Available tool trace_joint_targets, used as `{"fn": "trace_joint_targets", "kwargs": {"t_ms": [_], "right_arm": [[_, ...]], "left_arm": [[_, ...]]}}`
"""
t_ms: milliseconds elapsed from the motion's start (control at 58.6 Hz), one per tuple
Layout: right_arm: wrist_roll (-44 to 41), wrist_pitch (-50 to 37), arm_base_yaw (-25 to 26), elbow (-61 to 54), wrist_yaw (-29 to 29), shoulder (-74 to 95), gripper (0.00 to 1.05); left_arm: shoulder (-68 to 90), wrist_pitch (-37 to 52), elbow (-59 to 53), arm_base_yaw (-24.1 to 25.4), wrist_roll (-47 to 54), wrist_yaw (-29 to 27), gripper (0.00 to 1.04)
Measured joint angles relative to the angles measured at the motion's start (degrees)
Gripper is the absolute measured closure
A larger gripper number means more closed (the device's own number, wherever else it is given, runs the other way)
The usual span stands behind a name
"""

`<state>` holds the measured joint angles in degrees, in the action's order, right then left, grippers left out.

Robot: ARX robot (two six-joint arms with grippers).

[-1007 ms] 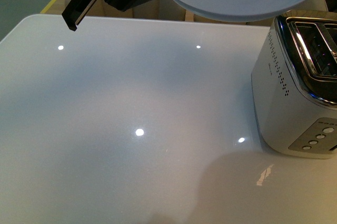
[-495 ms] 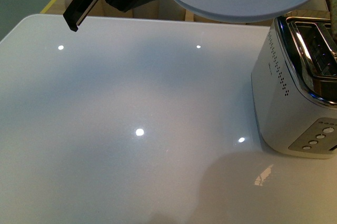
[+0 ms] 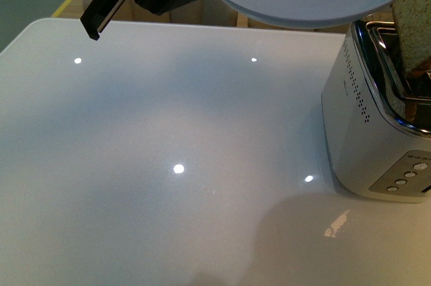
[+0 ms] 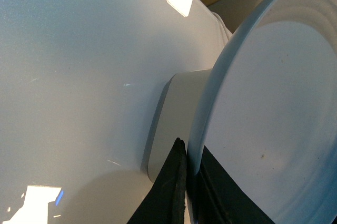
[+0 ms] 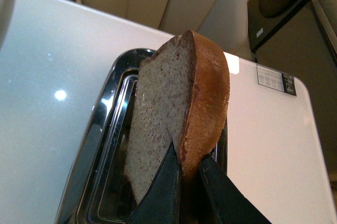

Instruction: Left arm holds plate, right arm toasts bread

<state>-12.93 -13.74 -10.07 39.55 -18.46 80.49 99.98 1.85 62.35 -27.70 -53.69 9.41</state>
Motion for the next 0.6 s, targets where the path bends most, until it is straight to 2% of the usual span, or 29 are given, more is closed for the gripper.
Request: {"fn": "trace_joint_targets", "kwargs": {"t_ms": [427,597], "right_arm": [[2.1,0.9,-0.3,0.0,1.1,8.0,1.01],[4.2,-0.6,0.6,-1.1,2.6,7.6,0.68]], "left_arm": [[0.0,0.0,0.0,0.0,0.0,0.0,1.02],[0.0,0.0,0.0,0.0,0.0,0.0,1.02]]}}
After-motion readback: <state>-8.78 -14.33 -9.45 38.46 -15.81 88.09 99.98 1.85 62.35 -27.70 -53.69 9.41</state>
